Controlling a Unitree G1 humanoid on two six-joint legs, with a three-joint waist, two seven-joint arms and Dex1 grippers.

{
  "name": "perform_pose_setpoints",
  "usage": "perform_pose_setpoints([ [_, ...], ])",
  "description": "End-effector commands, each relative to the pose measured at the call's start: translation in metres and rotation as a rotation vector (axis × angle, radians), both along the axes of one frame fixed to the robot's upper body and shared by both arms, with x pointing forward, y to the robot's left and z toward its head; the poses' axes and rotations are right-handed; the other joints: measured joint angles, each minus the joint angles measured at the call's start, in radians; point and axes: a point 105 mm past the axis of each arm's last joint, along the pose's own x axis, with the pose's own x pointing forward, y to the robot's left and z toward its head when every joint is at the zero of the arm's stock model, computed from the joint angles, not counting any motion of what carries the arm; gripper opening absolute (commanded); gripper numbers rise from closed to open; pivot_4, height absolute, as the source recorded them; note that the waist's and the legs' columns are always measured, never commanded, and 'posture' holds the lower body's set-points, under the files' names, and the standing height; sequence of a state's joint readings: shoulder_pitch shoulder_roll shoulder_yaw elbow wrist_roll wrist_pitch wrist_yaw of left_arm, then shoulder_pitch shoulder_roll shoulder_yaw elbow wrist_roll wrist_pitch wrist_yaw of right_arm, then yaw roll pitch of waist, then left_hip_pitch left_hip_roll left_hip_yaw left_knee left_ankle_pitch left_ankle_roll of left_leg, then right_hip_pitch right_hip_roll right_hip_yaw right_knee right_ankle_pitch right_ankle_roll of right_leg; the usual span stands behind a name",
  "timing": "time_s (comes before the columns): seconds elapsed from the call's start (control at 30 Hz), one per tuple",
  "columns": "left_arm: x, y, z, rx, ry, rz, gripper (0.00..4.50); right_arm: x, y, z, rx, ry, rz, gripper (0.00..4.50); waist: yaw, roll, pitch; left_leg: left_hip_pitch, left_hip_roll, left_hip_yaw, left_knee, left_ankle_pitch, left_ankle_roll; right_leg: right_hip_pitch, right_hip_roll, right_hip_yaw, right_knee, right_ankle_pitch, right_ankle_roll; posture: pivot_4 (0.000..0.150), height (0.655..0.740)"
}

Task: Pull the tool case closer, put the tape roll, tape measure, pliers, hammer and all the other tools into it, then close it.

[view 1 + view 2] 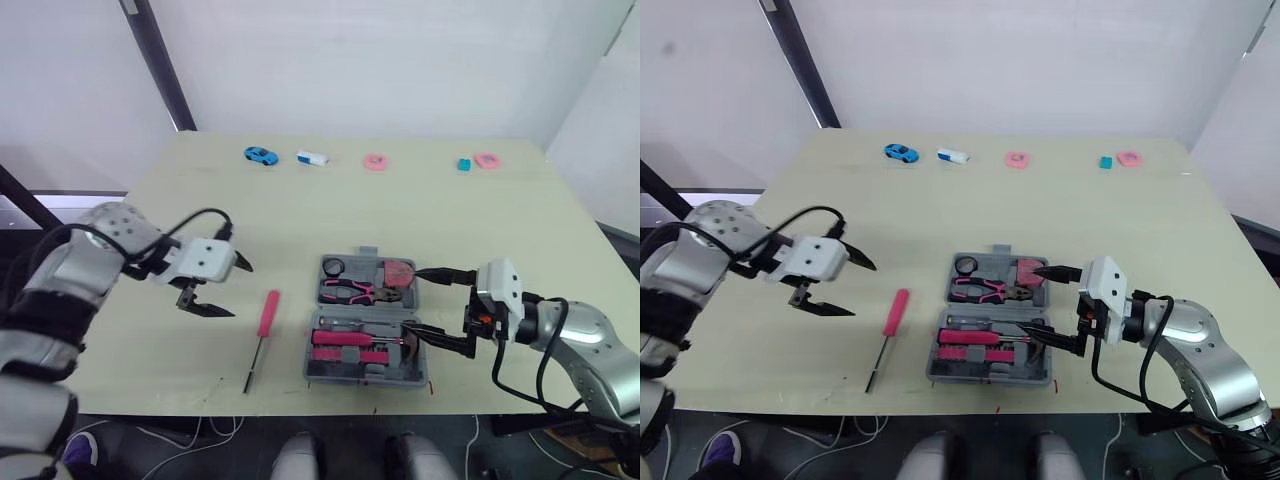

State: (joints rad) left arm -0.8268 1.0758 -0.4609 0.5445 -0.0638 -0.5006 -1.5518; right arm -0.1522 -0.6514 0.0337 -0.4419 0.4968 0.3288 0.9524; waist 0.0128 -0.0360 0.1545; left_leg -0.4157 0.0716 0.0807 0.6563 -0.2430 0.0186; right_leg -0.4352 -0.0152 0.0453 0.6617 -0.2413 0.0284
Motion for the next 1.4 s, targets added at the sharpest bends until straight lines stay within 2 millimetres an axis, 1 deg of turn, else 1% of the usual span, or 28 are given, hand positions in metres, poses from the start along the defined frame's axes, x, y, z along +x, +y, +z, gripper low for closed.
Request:
perform_pose_setpoints([
  [0.03,-0.003,-0.004,-0.021,0.192,0.006,-0.286,4.42,-0.003,0.002,0.009,0.004,-0.04,0.012,4.5,0.002,0.0,0.0,0.0,0.0,0.0,0.0,0.0,0.0,0.0,0.0,0.0,0.0,0.0,0.0,0.15,0.74],
  [0.2,0.005,-0.016,-0.038,0.288,0.0,-0.461,4.42,-0.002,0.003,0.012,0.007,-0.048,0.013,4.5,0.0,0.0,0.0,-0.002,0.0,-0.001,0.006,0.0,0.0,0.0,0.001,-0.001,0.001,0.001,0.001,0.15,0.74],
  [0.33,0.012,-0.027,-0.044,0.323,-0.023,-0.532,4.42,-0.002,0.004,0.011,0.004,-0.048,0.013,4.5,-0.001,0.0,0.0,-0.003,0.001,-0.002,0.011,0.0,0.0,0.002,0.001,-0.001,0.002,0.002,0.003,0.15,0.74],
  [0.43,0.011,-0.028,-0.054,0.365,0.005,-0.57,4.42,-0.001,0.004,0.011,0.001,-0.049,0.013,4.5,0.0,0.0,0.0,-0.003,0.001,-0.002,0.013,0.0,0.001,0.003,0.0,-0.001,0.002,0.002,0.004,0.15,0.74],
  [0.53,0.009,-0.028,-0.067,0.398,0.03,-0.586,3.66,0.0,0.005,0.011,0.0,-0.05,0.012,4.5,-0.001,0.0,0.0,-0.003,0.0,-0.003,0.013,0.0,0.001,0.003,0.0,-0.001,0.002,0.003,0.005,0.15,0.74],
  [0.57,0.01,-0.028,-0.069,0.403,0.029,-0.587,3.16,0.001,0.005,0.011,-0.001,-0.051,0.012,4.5,-0.001,0.0,0.0,-0.003,0.0,-0.003,0.013,0.0,0.001,0.003,0.001,-0.001,0.002,0.003,0.005,0.15,0.74],
  [0.6,0.012,-0.031,-0.07,0.392,0.018,-0.581,2.87,0.001,0.005,0.011,-0.004,-0.052,0.013,4.5,-0.001,0.0,0.0,-0.003,0.0,-0.003,0.013,0.0,0.001,0.003,0.001,-0.001,0.002,0.003,0.005,0.15,0.74],
  [0.63,0.014,-0.033,-0.068,0.382,0.005,-0.574,2.64,0.001,0.005,0.011,-0.006,-0.052,0.013,4.5,-0.001,0.0,0.0,-0.003,0.0,-0.003,0.013,0.0,0.001,0.003,0.001,-0.001,0.002,0.003,0.005,0.15,0.74],
  [0.67,0.015,-0.034,-0.066,0.373,-0.004,-0.57,2.06,0.0,0.005,0.011,-0.008,-0.052,0.013,4.5,0.0,0.0,0.0,-0.003,0.0,-0.004,0.013,0.0,0.001,0.003,0.001,-0.001,0.003,0.003,0.005,0.15,0.74],
  [0.73,0.016,-0.034,-0.063,0.362,-0.014,-0.56,1.43,0.0,0.004,0.011,-0.01,-0.051,0.013,4.5,0.0,0.0,0.0,-0.003,0.0,-0.004,0.013,0.0,0.001,0.003,0.001,-0.001,0.003,0.003,0.005,0.15,0.74],
  [0.77,0.016,-0.032,-0.061,0.362,-0.014,-0.554,1.04,0.0,0.004,0.011,-0.011,-0.051,0.012,4.5,0.0,0.0,0.0,-0.003,0.0,-0.004,0.013,0.0,0.001,0.003,0.001,-0.001,0.003,0.003,0.005,0.15,0.74],
  [0.8,0.016,-0.029,-0.059,0.359,-0.012,-0.538,0.55,0.0,0.004,0.011,-0.012,-0.05,0.011,4.5,0.0,0.0,0.0,-0.003,0.0,-0.004,0.013,0.0,0.001,0.003,0.001,-0.001,0.003,0.003,0.005,0.15,0.74],
  [0.83,0.016,-0.026,-0.057,0.36,-0.012,-0.52,0.43,0.0,0.003,0.01,-0.013,-0.05,0.01,4.5,-0.002,0.0,0.0,-0.003,0.0,-0.004,0.013,0.0,0.001,0.003,0.001,-0.001,0.003,0.003,0.005,0.15,0.74],
  [0.93,0.016,-0.02,-0.05,0.319,-0.002,-0.437,0.43,0.001,0.003,0.009,-0.015,-0.049,0.008,4.5,-0.004,0.0,0.0,-0.003,0.001,-0.004,0.013,0.0,0.001,0.003,0.001,-0.001,0.003,0.003,0.005,0.15,0.74],
  [1.0,0.013,-0.015,-0.047,0.288,0.023,-0.381,0.43,0.001,0.004,0.009,-0.015,-0.049,0.008,4.5,-0.005,0.0,0.0,-0.003,0.001,-0.004,0.013,0.0,0.001,0.003,0.001,-0.001,0.004,0.003,0.005,0.15,0.74],
  [1.13,-0.001,0.0,-0.041,0.263,0.071,-0.274,0.43,0.003,0.005,0.008,-0.016,-0.048,0.014,4.5,-0.014,0.0,0.0,-0.003,0.001,-0.004,0.013,0.0,0.001,0.003,0.001,-0.001,0.004,0.003,0.005,0.15,0.74],
  [1.23,-0.011,0.01,-0.034,0.237,0.095,-0.157,0.43,0.004,0.006,0.008,-0.019,-0.047,0.023,4.5,-0.019,0.0,0.0,-0.003,0.001,-0.005,0.013,0.0,0.001,0.003,0.001,-0.002,0.005,0.003,0.005,0.15,0.74],
  [1.3,-0.013,0.02,-0.029,0.158,0.122,0.063,0.43,0.005,0.006,0.007,-0.021,-0.048,0.027,4.5,-0.022,0.0,0.0,-0.003,0.001,-0.005,0.013,0.0,0.001,0.003,0.001,-0.002,0.006,0.003,0.005,0.15,0.74],
  [1.33,-0.015,0.023,-0.028,0.134,0.131,0.134,0.43,0.006,0.006,0.007,-0.021,-0.048,0.029,4.5,-0.024,0.0,0.0,-0.003,0.001,-0.005,0.013,0.0,0.001,0.003,0.001,-0.002,0.006,0.003,0.005,0.15,0.74],
  [1.37,-0.014,0.02,-0.026,0.051,0.143,0.26,0.43,0.006,0.007,0.007,-0.021,-0.049,0.03,4.5,-0.024,0.0,0.0,-0.002,0.001,-0.005,0.013,0.0,0.001,0.003,0.001,-0.002,0.007,0.003,0.004,0.15,0.74],
  [1.4,-0.014,0.018,-0.025,-0.002,0.153,0.338,0.43,0.006,0.007,0.007,-0.021,-0.049,0.031,4.5,-0.025,0.0,0.0,-0.002,0.001,-0.005,0.013,0.0,0.001,0.003,0.001,-0.002,0.007,0.002,0.004,0.15,0.74],
])
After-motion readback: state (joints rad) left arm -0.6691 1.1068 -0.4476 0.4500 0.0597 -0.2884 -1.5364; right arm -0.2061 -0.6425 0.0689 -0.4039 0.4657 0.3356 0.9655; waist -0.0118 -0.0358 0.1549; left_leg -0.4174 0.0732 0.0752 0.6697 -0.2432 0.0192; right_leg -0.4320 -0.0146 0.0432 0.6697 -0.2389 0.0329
